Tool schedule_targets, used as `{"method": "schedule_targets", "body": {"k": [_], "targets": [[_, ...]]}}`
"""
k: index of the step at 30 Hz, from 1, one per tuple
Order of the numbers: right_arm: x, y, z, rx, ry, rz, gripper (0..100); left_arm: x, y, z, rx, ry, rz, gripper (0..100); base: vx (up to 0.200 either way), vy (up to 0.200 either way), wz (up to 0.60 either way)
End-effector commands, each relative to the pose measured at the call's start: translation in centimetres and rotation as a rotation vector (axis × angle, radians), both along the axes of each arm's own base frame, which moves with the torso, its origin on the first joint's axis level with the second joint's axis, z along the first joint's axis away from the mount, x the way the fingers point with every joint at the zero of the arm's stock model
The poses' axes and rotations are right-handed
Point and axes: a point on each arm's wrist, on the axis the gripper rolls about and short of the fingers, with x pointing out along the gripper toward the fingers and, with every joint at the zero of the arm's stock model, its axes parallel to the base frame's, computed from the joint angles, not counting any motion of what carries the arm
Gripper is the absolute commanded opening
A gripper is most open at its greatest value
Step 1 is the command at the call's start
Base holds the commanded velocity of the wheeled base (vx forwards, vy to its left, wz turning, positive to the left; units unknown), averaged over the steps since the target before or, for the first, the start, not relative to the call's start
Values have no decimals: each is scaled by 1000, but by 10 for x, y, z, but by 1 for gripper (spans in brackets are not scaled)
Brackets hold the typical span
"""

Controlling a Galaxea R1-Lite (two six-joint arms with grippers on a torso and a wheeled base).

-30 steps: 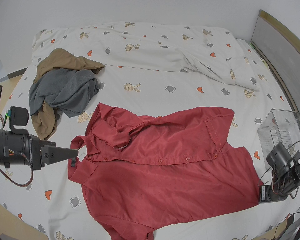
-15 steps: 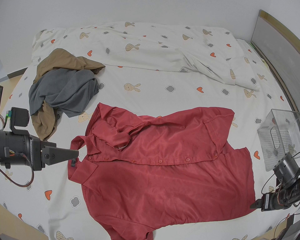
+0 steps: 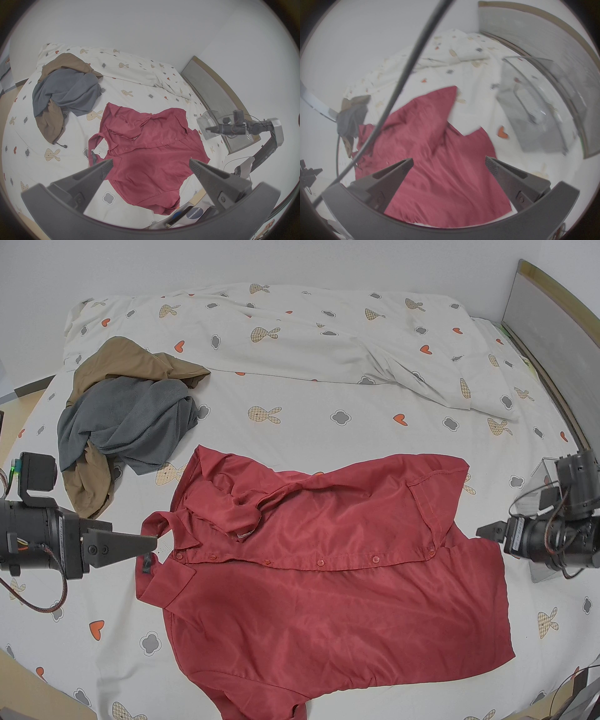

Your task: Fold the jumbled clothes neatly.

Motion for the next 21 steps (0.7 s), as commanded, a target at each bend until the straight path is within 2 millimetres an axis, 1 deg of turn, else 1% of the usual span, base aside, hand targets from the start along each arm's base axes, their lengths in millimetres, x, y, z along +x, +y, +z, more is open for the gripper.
{"method": "schedule_targets", "body": {"k": [1,4,5,7,9,12,14,15,18,19,20,21], "targets": [[94,-14,-47,106,-21,153,100,-5,2,2,-11,-33,1,100,0,0,0],[116,-28,-44,190,-47,205,100,-6,2,2,-12,-35,1,100,0,0,0],[125,-34,-45,218,-51,217,100,-7,2,2,-12,-35,1,100,0,0,0],[136,-41,-52,238,-40,222,100,-7,2,0,-11,-33,1,100,0,0,0],[143,-44,-61,244,-23,215,100,-7,2,0,-11,-31,2,100,0,0,0],[148,-44,-70,258,-2,223,100,-7,2,0,-10,-30,1,100,0,0,0],[148,-44,-70,258,-2,223,100,-7,2,0,-10,-30,1,100,0,0,0],[150,-44,-70,283,-4,253,100,-6,2,-1,-9,-27,1,100,0,0,0],[159,-45,-60,323,-37,255,100,-6,2,-1,-8,-26,0,100,0,0,0],[159,-45,-60,323,-37,255,100,-6,2,-1,-8,-26,0,100,0,0,0],[166,-44,-55,341,-51,244,100,-6,2,-1,-8,-26,2,100,0,0,0],[169,-44,-53,346,-58,243,100,-6,2,-1,-8,-26,2,100,0,0,0]]}}
